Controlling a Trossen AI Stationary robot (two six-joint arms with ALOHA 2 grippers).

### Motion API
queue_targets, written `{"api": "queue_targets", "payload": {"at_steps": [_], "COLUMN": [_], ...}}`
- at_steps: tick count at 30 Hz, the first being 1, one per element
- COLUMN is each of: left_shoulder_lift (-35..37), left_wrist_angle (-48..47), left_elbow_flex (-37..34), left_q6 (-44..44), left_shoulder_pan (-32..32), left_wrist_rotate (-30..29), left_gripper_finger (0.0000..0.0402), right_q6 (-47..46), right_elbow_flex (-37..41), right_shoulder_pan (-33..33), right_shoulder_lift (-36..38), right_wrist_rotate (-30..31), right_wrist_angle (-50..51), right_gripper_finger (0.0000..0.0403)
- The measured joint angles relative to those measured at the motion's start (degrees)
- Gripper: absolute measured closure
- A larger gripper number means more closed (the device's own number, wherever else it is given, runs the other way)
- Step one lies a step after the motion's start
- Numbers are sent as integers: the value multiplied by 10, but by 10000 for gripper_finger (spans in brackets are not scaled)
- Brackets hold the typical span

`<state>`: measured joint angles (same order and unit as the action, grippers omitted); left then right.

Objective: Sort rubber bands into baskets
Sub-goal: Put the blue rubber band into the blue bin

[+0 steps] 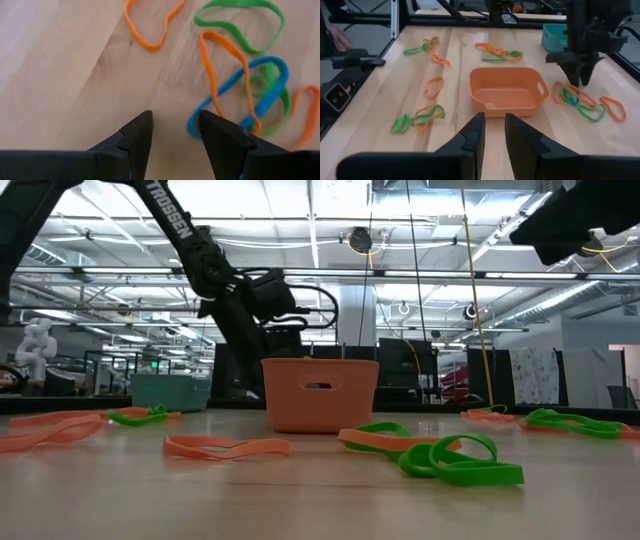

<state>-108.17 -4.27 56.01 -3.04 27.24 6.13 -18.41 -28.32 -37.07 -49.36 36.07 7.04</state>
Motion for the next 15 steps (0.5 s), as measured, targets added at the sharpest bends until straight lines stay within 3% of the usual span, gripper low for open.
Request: {"api": "queue_targets", "payload": {"at_steps": [6, 8, 13, 15], "left_shoulder_lift": [-11, -11, -12, -5], "left_wrist_angle": [6, -6, -20, -25], "left_elbow_flex": [0, 1, 1, 1], "left_q6": [-3, -3, -4, -4], "left_shoulder_pan": [0, 0, -3, -6], "left_wrist_rotate": [4, 0, 1, -1], "left_gripper_finger": [242, 267, 382, 390], "right_q6": [1, 1, 17, 23], "right_elbow_flex": [0, 0, 0, 0], "right_shoulder_pan": [0, 0, 0, 0], "right_shoulder_lift": [-19, -25, -39, -43], "right_wrist_rotate": [0, 0, 1, 1], "right_wrist_angle": [-15, -22, -26, -26], "right_gripper_finger": [337, 337, 337, 337]}}
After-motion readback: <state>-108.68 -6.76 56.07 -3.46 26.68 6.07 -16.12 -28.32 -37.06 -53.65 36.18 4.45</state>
